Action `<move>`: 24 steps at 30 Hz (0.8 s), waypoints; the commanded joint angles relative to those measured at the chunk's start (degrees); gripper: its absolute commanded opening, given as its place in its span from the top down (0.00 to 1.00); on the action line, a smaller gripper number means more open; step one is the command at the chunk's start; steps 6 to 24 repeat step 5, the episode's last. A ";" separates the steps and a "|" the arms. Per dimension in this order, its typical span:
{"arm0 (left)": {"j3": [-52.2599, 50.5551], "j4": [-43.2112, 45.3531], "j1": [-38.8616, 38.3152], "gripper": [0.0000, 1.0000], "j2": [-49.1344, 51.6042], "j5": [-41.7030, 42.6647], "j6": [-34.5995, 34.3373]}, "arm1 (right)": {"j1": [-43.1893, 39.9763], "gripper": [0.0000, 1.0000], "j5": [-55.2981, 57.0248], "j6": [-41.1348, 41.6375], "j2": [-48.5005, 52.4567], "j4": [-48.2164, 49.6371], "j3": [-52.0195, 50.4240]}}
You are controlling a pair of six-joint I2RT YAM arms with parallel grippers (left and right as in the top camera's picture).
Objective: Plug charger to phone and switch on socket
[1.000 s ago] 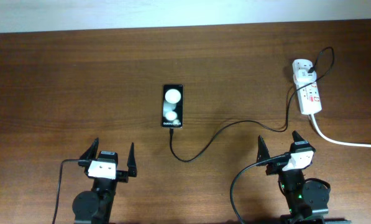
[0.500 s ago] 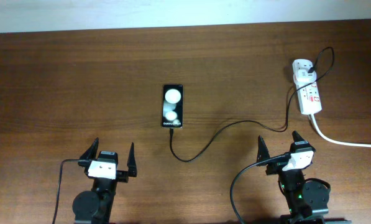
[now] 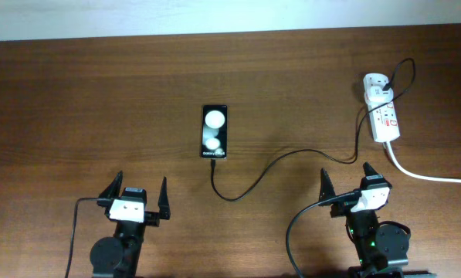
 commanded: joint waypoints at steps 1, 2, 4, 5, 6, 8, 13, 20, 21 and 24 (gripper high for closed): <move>-0.24 -0.26 0.33 0.01 -0.55 -0.66 0.94 | 0.42 0.01 0.26 0.02 -0.48 -0.35 -0.31; -0.24 -0.26 0.33 0.01 -0.55 -0.66 0.92 | 0.42 0.01 0.26 0.02 -0.48 -0.35 -0.31; -0.24 -0.26 0.35 0.01 -0.55 -0.66 0.92 | 0.42 0.01 0.26 0.02 -0.48 -0.35 -0.31; -0.24 -0.26 0.33 0.01 -0.55 -0.63 0.92 | 0.42 0.01 0.26 0.02 -0.48 -0.35 -0.31; -0.24 -0.26 0.33 0.01 -0.55 -0.63 0.92 | 0.42 0.01 0.26 0.02 -0.48 -0.35 -0.31; -0.24 -0.26 0.33 0.01 -0.55 -0.63 0.92 | 0.42 0.01 0.26 0.02 -0.48 -0.35 -0.31; -0.24 -0.26 0.33 0.01 -0.55 -0.63 0.92 | 0.42 0.01 0.26 0.02 -0.48 -0.35 -0.31; -0.24 -0.26 0.33 0.01 -0.55 -0.63 0.92 | 0.42 0.01 0.26 0.02 -0.48 -0.35 -0.31; -0.24 -0.26 0.33 0.01 -0.55 -0.63 0.92 | 0.42 0.01 0.26 0.02 -0.48 -0.35 -0.31; -0.24 -0.26 0.33 0.01 -0.55 -0.63 0.92 | 0.42 0.01 0.26 0.02 -0.48 -0.35 -0.31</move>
